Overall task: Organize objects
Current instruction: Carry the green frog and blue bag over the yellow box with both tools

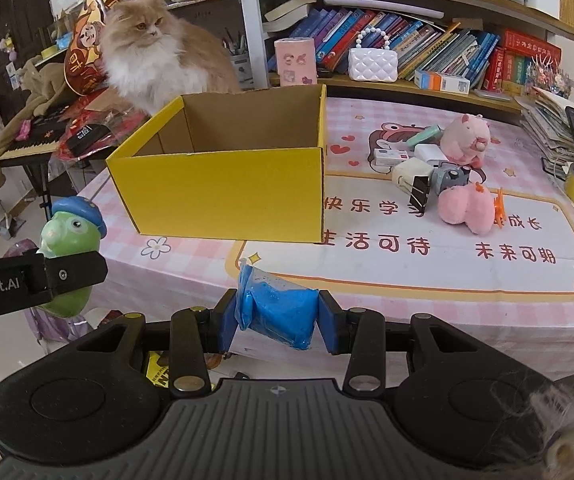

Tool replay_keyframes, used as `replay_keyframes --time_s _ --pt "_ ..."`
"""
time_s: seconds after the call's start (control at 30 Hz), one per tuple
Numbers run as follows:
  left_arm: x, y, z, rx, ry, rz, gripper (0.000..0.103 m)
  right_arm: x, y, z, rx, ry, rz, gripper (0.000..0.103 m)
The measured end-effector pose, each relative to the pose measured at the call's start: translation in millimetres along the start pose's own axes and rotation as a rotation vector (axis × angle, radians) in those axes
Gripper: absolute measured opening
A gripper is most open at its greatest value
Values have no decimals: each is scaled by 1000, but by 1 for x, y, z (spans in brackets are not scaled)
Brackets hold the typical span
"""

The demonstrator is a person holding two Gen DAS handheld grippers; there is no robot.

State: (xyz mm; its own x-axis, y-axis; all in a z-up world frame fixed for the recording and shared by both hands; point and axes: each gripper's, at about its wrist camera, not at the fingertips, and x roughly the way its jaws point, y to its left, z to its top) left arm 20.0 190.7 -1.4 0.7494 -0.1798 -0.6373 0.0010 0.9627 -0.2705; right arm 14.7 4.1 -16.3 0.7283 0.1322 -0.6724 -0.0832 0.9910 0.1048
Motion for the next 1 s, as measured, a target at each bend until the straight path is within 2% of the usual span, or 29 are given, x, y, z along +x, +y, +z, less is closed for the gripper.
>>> replay_keyframes --time_s 0.8,1.0 --pt "-3 13 9 38 -11 0 42 6 13 8 54 0 12 39" --pt "0 13 16 32 -26 -1 42 10 18 16 20 -18 15 39"
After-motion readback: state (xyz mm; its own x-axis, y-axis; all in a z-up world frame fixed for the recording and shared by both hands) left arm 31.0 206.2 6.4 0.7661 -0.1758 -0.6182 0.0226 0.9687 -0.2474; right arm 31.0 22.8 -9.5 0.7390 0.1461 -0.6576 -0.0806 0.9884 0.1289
